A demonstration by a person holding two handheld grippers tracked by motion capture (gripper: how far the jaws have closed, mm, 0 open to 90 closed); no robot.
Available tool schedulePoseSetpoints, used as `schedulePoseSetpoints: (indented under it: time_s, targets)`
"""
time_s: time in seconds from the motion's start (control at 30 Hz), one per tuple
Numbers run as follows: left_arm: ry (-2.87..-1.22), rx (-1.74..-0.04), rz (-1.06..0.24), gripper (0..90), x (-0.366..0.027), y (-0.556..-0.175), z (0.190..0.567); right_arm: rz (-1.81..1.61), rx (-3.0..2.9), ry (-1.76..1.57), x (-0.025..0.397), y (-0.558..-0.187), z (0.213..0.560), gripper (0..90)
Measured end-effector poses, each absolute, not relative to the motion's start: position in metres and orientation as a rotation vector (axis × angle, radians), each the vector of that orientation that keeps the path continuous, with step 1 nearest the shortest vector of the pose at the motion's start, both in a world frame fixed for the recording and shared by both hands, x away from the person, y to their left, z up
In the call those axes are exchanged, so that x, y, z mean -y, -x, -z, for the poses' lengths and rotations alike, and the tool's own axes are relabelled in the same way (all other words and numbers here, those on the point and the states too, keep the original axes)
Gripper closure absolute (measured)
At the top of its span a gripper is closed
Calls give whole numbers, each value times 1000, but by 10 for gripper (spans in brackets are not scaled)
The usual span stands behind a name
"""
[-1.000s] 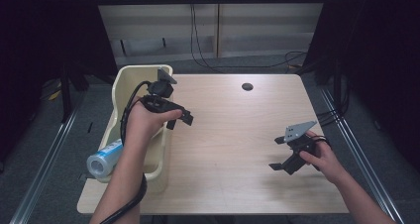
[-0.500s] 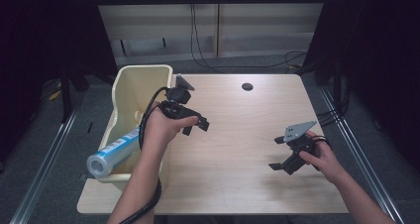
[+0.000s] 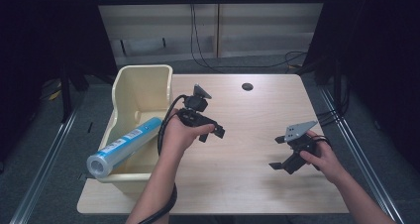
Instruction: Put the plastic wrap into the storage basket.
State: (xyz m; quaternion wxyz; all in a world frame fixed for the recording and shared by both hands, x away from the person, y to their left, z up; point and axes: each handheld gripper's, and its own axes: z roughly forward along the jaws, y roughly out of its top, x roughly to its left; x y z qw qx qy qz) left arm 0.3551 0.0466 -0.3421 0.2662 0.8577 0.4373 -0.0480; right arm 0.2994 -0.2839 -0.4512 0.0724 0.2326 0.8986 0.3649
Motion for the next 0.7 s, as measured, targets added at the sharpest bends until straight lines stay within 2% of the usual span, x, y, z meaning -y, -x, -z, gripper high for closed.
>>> schedulePoseSetpoints:
  time_s: [0.7]
  targets:
    - [-2357, -1074, 130, 89, -13, -343, 375, -1088, -2704, -706, 285, -300, 453, 23]
